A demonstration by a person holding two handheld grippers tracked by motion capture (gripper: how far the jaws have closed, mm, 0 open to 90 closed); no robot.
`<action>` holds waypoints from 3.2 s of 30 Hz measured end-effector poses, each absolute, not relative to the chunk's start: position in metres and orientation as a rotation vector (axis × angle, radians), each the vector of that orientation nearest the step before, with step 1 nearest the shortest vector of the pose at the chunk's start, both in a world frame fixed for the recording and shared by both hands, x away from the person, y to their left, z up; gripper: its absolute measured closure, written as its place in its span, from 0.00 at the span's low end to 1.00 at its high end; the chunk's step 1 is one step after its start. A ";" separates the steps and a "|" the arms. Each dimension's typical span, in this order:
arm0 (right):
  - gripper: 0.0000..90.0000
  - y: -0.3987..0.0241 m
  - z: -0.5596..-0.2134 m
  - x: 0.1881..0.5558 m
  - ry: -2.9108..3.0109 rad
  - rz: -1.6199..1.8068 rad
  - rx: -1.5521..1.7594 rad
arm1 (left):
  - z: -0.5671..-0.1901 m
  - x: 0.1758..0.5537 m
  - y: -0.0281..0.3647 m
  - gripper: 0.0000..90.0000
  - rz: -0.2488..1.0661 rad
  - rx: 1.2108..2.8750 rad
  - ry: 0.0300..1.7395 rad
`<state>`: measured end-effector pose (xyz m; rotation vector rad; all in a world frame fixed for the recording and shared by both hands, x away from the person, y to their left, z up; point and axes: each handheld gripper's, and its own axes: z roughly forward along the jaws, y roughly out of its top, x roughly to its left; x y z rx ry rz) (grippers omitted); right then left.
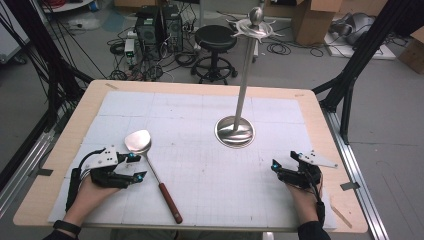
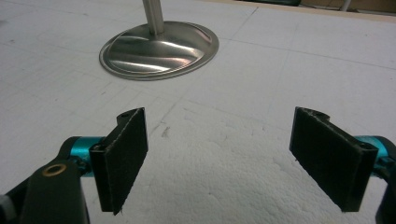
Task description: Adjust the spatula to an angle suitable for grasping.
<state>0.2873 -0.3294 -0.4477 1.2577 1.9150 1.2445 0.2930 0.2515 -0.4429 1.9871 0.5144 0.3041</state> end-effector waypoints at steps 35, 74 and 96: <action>0.21 -0.329 -0.448 0.288 1.927 1.228 1.247 | -0.450 0.273 0.204 1.00 0.088 2.152 0.303; 0.21 -0.326 -0.448 0.290 1.951 1.204 1.248 | -0.451 0.329 0.125 1.00 0.245 2.151 0.571; 0.21 -0.326 -0.448 0.289 1.955 1.200 1.235 | -0.420 0.317 0.194 0.76 0.344 2.009 0.548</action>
